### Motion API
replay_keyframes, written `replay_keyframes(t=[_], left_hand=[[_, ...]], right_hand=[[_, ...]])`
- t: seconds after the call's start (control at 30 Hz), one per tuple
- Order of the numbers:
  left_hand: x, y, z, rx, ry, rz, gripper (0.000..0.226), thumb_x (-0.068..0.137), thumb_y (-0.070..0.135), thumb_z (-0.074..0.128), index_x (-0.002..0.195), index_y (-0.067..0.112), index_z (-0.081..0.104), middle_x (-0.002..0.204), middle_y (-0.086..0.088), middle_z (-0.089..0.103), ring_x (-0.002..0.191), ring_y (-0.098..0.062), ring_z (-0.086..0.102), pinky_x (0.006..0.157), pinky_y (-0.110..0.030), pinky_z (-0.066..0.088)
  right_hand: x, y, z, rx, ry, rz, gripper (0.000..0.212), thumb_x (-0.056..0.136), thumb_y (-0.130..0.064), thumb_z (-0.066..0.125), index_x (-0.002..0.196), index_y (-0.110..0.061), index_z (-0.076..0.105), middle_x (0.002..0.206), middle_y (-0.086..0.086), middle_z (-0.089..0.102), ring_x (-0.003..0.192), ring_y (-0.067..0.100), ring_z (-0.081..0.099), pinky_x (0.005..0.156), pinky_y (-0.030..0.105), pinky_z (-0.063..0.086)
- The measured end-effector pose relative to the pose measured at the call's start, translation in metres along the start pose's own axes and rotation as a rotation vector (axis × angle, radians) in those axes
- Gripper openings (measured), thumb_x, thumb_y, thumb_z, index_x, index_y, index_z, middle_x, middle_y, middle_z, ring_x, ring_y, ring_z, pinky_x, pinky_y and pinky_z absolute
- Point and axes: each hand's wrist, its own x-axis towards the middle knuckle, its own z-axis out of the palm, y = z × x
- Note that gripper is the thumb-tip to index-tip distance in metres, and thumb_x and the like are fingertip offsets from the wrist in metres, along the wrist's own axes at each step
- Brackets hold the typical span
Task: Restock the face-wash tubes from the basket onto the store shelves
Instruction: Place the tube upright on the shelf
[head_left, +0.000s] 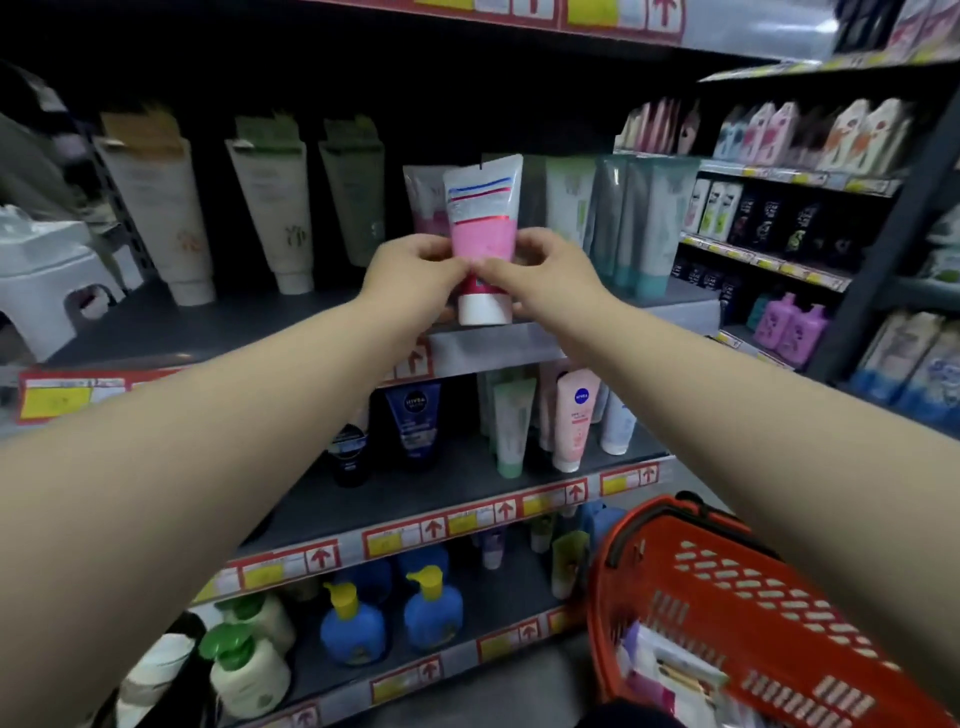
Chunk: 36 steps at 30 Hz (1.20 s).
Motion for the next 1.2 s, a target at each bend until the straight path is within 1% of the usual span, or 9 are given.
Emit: replay_keyframes(t=[0.1,0.27,0.47,0.6,0.8,0.9,1.0,1.1,1.2], left_hand=[[0.017,-0.002,-0.003,0.069,0.029,0.035,0.015,0.089,0.008,0.061,0.098,0.021,0.063,0.088,0.001,0.066,0.077,-0.009,0.064,0.059,-0.017,0.055],[0.042,-0.01,-0.004,0.156,0.073,0.087,0.033,0.086,0.005,0.062,0.118,0.015,0.063,0.099,-0.001,0.064,0.095,-0.015,0.062,0.092,-0.033,0.052],[0.061,-0.034,0.006,0.158,0.073,0.057,0.03,0.084,0.002,0.061,0.107,0.02,0.063,0.086,0.003,0.065,0.081,-0.013,0.062,0.074,-0.024,0.051],[0.069,-0.043,0.003,0.129,0.114,0.039,0.029,0.081,0.001,0.06,0.101,0.021,0.061,0.098,-0.005,0.07,0.094,-0.023,0.068,0.088,-0.039,0.055],[0.067,-0.041,0.004,0.141,0.117,0.042,0.028,0.082,0.006,0.064,0.106,0.02,0.061,0.099,-0.002,0.069,0.096,-0.018,0.066,0.09,-0.034,0.054],[0.065,-0.038,0.003,0.139,0.08,0.02,0.019,0.084,0.008,0.063,0.086,0.027,0.061,0.089,0.004,0.067,0.085,-0.012,0.063,0.076,-0.025,0.051],[0.065,-0.035,0.004,0.164,0.032,0.007,0.016,0.086,0.015,0.064,0.076,0.026,0.058,0.083,0.003,0.065,0.078,-0.011,0.058,0.069,-0.024,0.046],[0.067,-0.034,0.006,0.139,-0.039,-0.005,0.008,0.086,0.025,0.067,0.088,0.018,0.064,0.088,-0.002,0.067,0.08,-0.012,0.063,0.064,-0.016,0.047],[0.073,-0.036,0.007,0.088,-0.03,-0.015,0.034,0.084,0.023,0.069,0.115,0.011,0.063,0.1,-0.004,0.069,0.087,-0.013,0.066,0.068,-0.016,0.051]], right_hand=[[0.019,0.005,0.006,0.015,-0.019,-0.025,0.038,0.081,-0.021,0.074,0.114,-0.013,0.059,0.1,-0.002,0.066,0.091,0.01,0.065,0.075,0.021,0.055],[0.051,0.018,0.01,0.055,-0.044,0.013,0.033,0.087,-0.003,0.063,0.12,-0.006,0.057,0.1,0.002,0.063,0.093,0.015,0.063,0.078,0.024,0.053],[0.083,0.039,0.012,-0.031,-0.074,0.024,0.039,0.087,0.003,0.059,0.125,-0.005,0.055,0.12,0.012,0.064,0.105,0.02,0.061,0.096,0.036,0.05],[0.09,0.041,0.012,-0.048,-0.134,0.017,0.041,0.09,0.002,0.057,0.129,-0.005,0.052,0.124,0.01,0.062,0.105,0.015,0.059,0.093,0.026,0.047],[0.09,0.042,0.012,-0.077,-0.144,0.002,0.041,0.089,0.002,0.057,0.129,-0.004,0.052,0.124,0.011,0.062,0.105,0.017,0.059,0.097,0.031,0.048],[0.091,0.043,0.012,-0.121,-0.1,0.0,0.04,0.084,-0.002,0.065,0.123,-0.005,0.054,0.115,0.012,0.065,0.103,0.023,0.063,0.087,0.033,0.053],[0.084,0.044,0.009,-0.175,-0.089,-0.044,0.044,0.073,-0.016,0.079,0.106,-0.01,0.049,0.088,0.004,0.063,0.075,0.013,0.06,0.062,0.024,0.049],[0.078,0.046,0.008,-0.195,-0.102,-0.129,0.028,0.075,-0.014,0.074,0.086,-0.02,0.049,0.078,0.0,0.057,0.067,0.01,0.052,0.061,0.022,0.044],[0.077,0.043,0.007,-0.172,-0.148,-0.152,0.017,0.083,-0.003,0.06,0.078,-0.018,0.054,0.079,-0.001,0.058,0.071,0.007,0.052,0.066,0.015,0.045]])
